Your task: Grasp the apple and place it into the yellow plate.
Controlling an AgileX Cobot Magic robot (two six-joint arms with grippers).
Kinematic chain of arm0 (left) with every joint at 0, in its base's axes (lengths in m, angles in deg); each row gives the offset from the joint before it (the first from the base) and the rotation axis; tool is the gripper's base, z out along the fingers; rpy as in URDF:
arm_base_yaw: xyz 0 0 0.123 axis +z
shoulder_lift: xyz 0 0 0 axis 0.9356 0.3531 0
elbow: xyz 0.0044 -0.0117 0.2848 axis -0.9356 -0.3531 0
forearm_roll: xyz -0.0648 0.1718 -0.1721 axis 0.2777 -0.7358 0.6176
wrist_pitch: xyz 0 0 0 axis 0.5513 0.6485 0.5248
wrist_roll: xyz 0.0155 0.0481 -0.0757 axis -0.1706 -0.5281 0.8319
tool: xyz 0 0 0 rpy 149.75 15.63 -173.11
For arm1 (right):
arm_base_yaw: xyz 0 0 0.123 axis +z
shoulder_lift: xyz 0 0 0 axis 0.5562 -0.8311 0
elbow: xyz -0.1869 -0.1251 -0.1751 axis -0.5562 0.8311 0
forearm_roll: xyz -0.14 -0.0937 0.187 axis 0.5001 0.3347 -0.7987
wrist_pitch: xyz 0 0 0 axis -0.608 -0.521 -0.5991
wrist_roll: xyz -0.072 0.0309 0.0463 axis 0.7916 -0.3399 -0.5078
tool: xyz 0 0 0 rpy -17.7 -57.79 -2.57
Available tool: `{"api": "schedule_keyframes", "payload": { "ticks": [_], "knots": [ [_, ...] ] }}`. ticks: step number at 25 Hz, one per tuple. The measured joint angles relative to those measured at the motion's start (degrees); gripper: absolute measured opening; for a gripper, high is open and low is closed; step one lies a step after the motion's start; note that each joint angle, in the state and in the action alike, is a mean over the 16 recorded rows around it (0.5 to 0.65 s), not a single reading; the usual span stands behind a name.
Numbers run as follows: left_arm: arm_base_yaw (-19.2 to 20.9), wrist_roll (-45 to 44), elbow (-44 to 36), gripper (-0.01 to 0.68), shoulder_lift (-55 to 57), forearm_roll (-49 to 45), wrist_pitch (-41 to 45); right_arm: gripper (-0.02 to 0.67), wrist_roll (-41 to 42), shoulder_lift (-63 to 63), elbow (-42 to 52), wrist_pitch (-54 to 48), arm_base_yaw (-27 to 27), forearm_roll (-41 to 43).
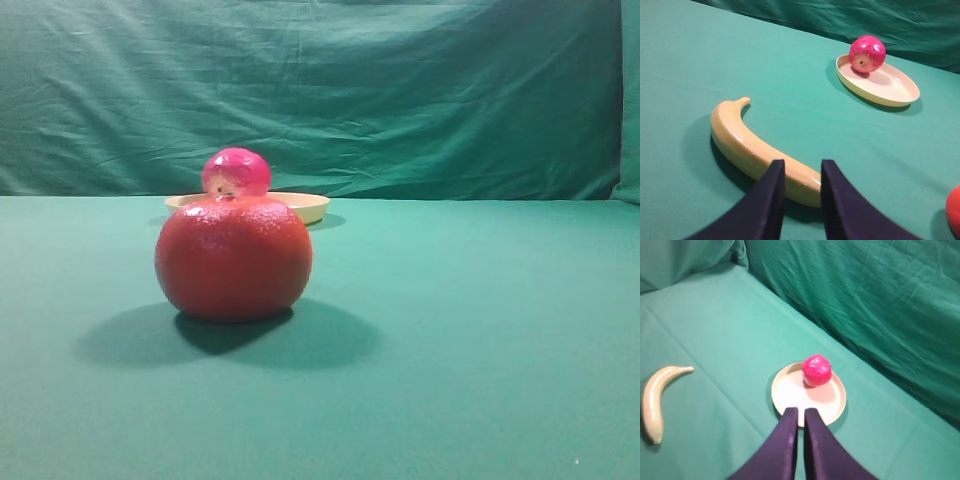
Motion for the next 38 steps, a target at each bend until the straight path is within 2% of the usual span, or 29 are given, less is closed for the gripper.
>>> {"api": "schedule_keyframes", "payload": {
  "ticks": [9,14,20,28,33,38],
  "knots": [
    [0.0,0.0,0.0,0.157,0.0,0.0,0.0,0.0,-1.3,23.3,29.3,12.2,0.0,-0.1],
    [0.0,0.0,0.0,0.157,0.0,0.0,0.0,0.0,-1.4,34.4,41.6,15.6,0.0,-0.4],
    [0.0,0.0,0.0,0.157,0.0,0.0,0.0,0.0,-1.5,43.0,50.6,17.0,0.0,0.3],
    [0.0,0.0,0.0,0.157,0.0,0.0,0.0,0.0,-1.8,48.1,59.6,22.8,-1.4,2.5],
    [0.0,0.0,0.0,0.157,0.0,0.0,0.0,0.0,-2.3,51.9,66.5,28.3,-5.5,3.7],
    [0.0,0.0,0.0,0.157,0.0,0.0,0.0,0.0,-2.9,56.8,73.7,32.2,-11.9,3.9]
  ]
}}
